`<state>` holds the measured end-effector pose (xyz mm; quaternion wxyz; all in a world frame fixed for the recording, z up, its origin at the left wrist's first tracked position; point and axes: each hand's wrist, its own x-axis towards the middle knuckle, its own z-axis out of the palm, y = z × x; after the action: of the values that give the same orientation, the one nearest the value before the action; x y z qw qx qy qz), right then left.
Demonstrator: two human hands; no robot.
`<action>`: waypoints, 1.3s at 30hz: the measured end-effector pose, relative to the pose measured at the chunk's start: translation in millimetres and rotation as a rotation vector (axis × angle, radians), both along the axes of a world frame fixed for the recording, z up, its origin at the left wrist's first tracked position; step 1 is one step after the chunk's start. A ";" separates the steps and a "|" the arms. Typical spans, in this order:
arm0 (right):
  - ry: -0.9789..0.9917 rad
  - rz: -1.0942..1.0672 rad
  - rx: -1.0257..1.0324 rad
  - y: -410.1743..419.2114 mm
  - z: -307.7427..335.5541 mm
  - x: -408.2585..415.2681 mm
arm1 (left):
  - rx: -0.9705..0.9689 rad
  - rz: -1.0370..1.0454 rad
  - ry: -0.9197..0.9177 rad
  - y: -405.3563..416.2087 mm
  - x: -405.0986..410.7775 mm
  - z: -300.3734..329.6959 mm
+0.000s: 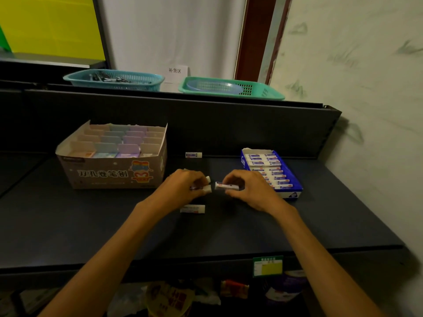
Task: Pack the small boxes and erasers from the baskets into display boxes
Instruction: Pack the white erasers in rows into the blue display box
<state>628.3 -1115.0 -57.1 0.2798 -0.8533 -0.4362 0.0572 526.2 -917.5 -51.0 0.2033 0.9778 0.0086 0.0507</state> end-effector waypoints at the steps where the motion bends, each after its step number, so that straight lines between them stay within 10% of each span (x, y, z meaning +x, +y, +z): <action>1: 0.004 -0.004 0.018 0.0 0.4 -0.9 | -0.013 0.004 -0.013 -0.8 -0.5 1.0; 20: 0.133 -0.188 0.313 -40.4 6.1 4.9 | -0.353 -0.019 -0.296 -23.5 17.8 1.6; 39: 0.429 -0.133 0.562 -104.3 22.4 103.7 | -0.169 -0.013 -0.377 -84.4 106.2 13.3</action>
<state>732.0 -1219.3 -34.7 0.5919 -0.7381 -0.3097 0.0946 632.4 -1001.9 -37.8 0.2829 0.9305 -0.0315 0.2306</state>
